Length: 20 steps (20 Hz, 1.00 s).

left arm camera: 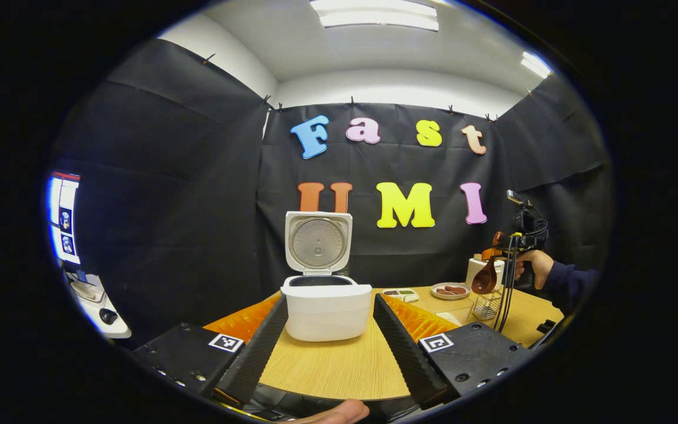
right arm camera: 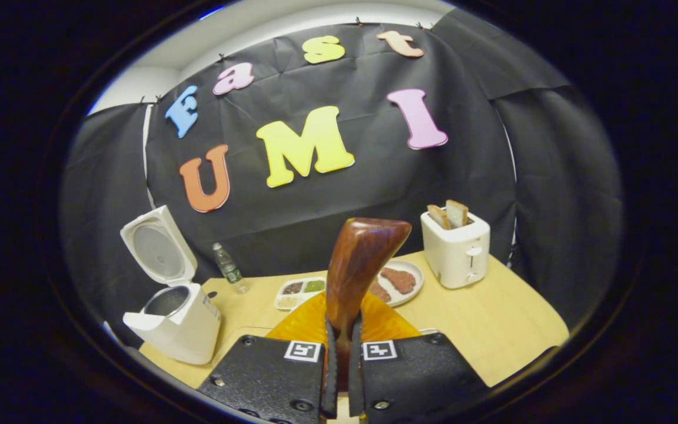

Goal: Close the left gripper, press the button to open the rice cooker; take a wooden spoon from the chopstick holder with the right hand, scoop a spoonful of rice and pour it into the rice cooker, then put the wooden spoon back into the chopstick holder.

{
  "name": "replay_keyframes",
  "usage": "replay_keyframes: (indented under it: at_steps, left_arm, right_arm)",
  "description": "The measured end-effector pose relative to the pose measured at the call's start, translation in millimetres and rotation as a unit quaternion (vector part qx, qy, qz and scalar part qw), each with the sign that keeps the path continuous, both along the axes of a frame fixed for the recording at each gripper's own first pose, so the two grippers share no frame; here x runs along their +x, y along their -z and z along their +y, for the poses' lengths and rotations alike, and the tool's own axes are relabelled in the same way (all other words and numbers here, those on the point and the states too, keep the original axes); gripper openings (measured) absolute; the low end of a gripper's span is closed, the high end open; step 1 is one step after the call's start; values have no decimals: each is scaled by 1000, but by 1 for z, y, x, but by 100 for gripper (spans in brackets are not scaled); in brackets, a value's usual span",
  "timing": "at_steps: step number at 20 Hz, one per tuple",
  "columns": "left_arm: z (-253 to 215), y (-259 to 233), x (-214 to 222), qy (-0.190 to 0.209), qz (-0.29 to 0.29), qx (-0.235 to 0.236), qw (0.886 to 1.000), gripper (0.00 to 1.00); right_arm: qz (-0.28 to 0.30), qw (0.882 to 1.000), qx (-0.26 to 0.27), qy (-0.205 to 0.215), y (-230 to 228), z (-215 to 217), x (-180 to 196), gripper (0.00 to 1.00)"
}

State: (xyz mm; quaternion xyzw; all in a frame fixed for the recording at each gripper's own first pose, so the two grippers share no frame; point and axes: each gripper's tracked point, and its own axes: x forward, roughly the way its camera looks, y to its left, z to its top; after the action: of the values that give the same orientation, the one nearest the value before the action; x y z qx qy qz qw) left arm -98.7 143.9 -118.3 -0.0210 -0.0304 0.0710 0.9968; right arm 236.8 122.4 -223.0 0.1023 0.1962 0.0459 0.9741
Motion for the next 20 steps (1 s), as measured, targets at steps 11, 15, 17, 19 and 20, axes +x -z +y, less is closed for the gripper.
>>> replay_keyframes:
  at_steps: [11, 15, 17, 19, 20]
  left_arm:
    - [2, 16, 0, 7, -1, -13, 1000, 93]
    - [3, 25, 4, 9, 6, -24, 1000, 93]
    - [6, 29, 4, 7, 10, -25, 1000, 93]
    - [12, 35, 6, -1, 16, -26, 1000, 93]
    - [15, 35, 7, -6, 17, -26, 999, 93]
  right_arm:
    - [-14, 994, -108, 6, 84, 66, 18, 13]
    - [-14, 985, -170, 4, 111, 73, 19, 13]
    - [-25, 982, -186, 4, 115, 74, 18, 13]
    - [-37, 974, -224, 2, 116, 74, 17, 15]
    - [-43, 969, -244, 7, 116, 71, 18, 12]
